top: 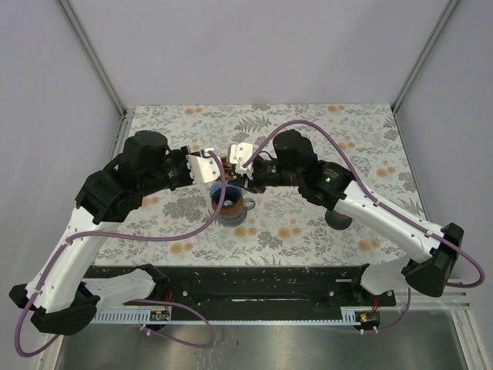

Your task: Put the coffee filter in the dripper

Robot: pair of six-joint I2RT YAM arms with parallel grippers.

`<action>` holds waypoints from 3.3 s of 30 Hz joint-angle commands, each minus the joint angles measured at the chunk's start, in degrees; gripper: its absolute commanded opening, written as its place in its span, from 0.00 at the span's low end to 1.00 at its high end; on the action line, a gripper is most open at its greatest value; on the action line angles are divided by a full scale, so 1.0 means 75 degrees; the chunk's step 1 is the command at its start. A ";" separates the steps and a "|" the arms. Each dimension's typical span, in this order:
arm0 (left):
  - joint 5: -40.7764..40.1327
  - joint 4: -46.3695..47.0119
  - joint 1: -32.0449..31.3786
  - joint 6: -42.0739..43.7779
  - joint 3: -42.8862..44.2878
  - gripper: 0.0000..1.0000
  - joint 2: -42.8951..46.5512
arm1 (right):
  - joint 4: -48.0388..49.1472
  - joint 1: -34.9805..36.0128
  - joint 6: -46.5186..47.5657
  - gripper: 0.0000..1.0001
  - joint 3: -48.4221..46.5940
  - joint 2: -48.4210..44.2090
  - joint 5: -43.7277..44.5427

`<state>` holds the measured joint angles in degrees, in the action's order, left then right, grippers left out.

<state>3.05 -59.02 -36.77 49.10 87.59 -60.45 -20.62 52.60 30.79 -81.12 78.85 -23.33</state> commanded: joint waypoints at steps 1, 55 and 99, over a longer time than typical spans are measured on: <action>0.0086 0.0347 -0.0042 0.0004 0.0005 0.00 0.0114 | 0.0382 -0.0041 -0.0062 0.33 -0.0363 -0.0025 -0.0193; 0.2557 0.5885 0.5524 -0.4588 -0.2559 0.00 -0.2863 | 0.0476 -0.0919 -0.1268 0.00 -0.0293 -0.0974 0.2163; 0.6625 -0.0483 0.4073 -0.1590 0.1351 0.78 -0.1269 | -0.0743 -0.0943 -0.0577 0.00 -0.0586 -0.0306 -0.0427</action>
<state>46.02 -47.53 -0.56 28.47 93.30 -74.70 -25.65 45.80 25.30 -82.50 76.40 -23.51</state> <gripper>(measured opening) 0.777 0.018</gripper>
